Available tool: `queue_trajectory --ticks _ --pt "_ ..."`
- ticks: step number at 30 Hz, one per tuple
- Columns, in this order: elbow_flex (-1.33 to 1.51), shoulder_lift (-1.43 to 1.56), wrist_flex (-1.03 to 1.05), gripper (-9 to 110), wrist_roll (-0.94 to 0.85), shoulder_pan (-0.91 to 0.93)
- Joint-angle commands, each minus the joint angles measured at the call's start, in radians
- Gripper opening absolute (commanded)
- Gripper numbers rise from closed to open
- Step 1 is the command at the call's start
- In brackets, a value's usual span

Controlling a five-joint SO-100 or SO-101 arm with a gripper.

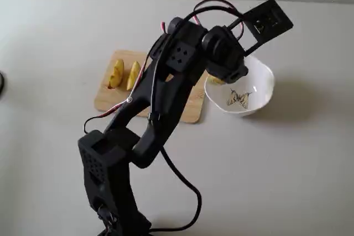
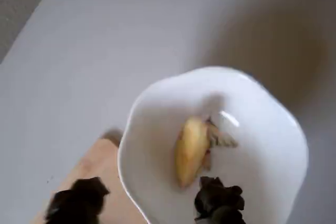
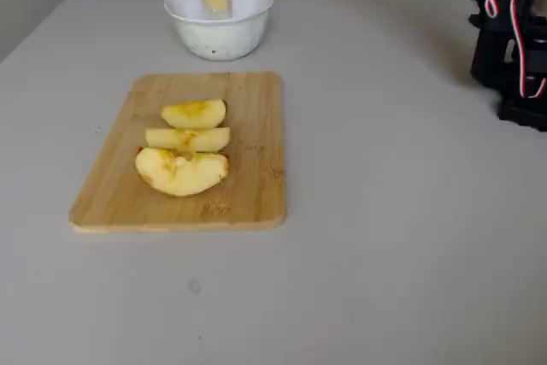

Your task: Pick up the rightmost apple slice from the cutting board and place it into the bowl

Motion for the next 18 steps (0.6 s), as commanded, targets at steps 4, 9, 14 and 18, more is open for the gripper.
queue_trajectory --ticks 4,9,14,18 --pt "-0.075 0.054 -0.014 40 0.032 0.023" --pt "-0.075 0.218 0.043 39 0.184 -0.034" --pt "-0.064 0.466 0.155 39 0.362 -0.158" --pt "-0.064 0.676 0.262 34 0.471 -0.296"
